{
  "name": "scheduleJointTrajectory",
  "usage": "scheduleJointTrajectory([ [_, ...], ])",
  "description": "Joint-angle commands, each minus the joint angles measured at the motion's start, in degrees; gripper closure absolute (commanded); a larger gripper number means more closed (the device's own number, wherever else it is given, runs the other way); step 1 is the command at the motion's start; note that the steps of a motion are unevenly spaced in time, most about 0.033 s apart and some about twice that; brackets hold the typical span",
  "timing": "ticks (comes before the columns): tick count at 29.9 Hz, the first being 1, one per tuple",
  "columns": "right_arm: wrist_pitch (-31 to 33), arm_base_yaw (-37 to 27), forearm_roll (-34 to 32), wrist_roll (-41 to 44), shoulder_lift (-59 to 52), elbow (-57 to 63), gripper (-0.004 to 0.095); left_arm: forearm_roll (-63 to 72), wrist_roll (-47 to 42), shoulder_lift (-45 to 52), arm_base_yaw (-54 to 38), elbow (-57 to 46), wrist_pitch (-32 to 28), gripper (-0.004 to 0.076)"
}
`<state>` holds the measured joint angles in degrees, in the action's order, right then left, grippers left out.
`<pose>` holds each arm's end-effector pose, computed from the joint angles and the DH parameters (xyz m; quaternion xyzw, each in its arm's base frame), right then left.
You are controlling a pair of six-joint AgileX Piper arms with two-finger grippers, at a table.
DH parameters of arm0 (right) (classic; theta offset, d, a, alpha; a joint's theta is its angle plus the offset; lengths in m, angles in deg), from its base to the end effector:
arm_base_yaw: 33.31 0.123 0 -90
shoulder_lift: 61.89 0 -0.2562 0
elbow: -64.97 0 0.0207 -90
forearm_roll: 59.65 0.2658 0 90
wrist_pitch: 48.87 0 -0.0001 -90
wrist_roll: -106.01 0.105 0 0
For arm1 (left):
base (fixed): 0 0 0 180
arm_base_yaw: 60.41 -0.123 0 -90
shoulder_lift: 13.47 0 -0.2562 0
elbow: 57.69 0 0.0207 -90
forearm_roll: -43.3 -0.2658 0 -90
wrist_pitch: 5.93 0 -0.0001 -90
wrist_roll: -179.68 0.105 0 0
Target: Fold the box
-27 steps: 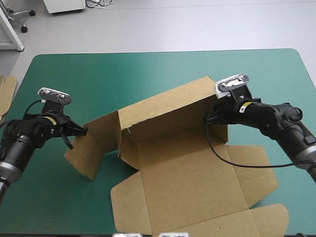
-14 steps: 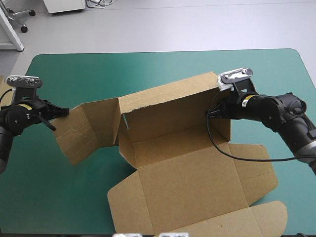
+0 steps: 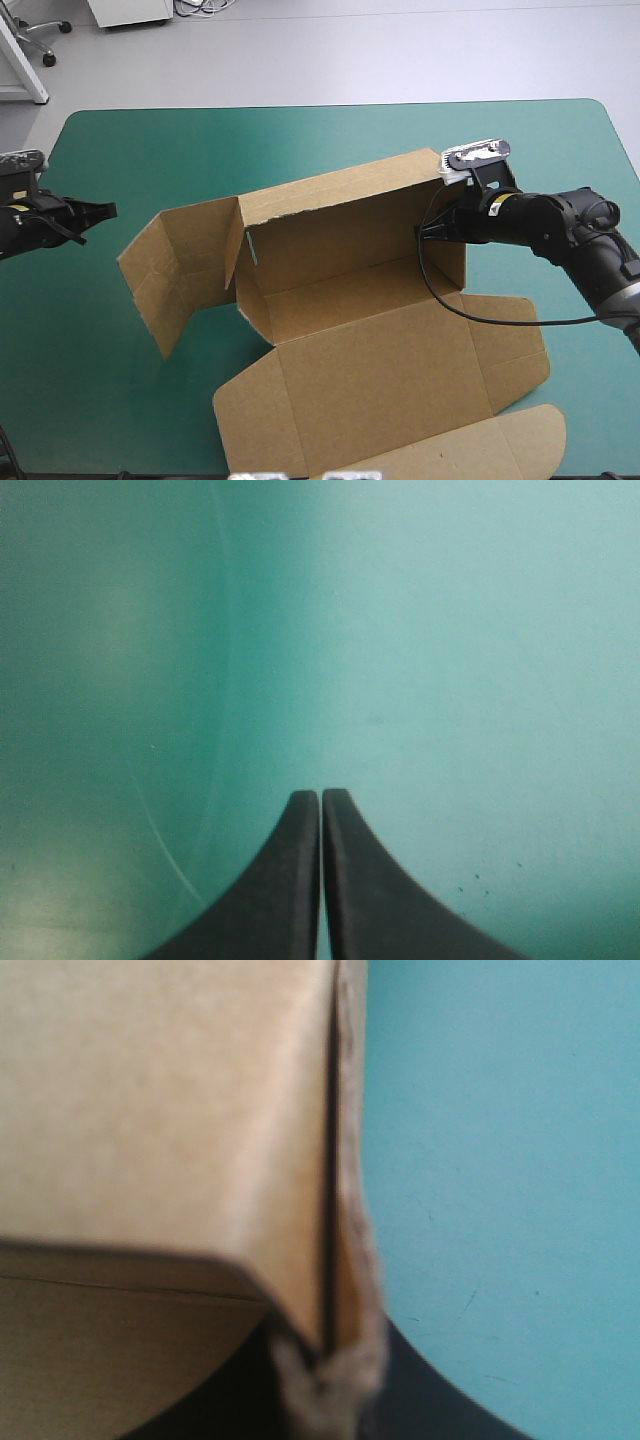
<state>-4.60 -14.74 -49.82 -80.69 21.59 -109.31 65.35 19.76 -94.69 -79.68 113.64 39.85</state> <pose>0.2923 0.1114 0.3307 -0.1683 0.9003 0.1194 0.3832 0.2925 0.0723 0.3277 -0.0654 0.9095 -0.0422 0.4084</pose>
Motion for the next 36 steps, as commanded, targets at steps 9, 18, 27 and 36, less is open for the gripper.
scheduleJointTrajectory([
  [9, 2.6, -0.3, 4.7, 0.6, -0.2, -3.1, 0.0922, 4.7, 0.2, -0.4, -2.1, 4.2, 1.4, 0.0724],
  [18, 14.2, -0.3, 6.7, -0.1, 9.6, -12.3, 0.0922, 4.4, 1.1, -0.9, -2.1, 2.1, -0.7, 0.0724],
  [27, 20.3, -0.4, 6.7, -0.1, 19.9, -18.5, 0.0922, 4.5, 1.8, -0.9, -2.0, 2.1, -0.9, 0.0724],
  [36, 20.9, -0.4, 6.2, -0.1, 28.8, -22.8, 0.0922, 5.9, 2.3, -0.9, -2.0, 2.1, -0.7, 0.0724],
])
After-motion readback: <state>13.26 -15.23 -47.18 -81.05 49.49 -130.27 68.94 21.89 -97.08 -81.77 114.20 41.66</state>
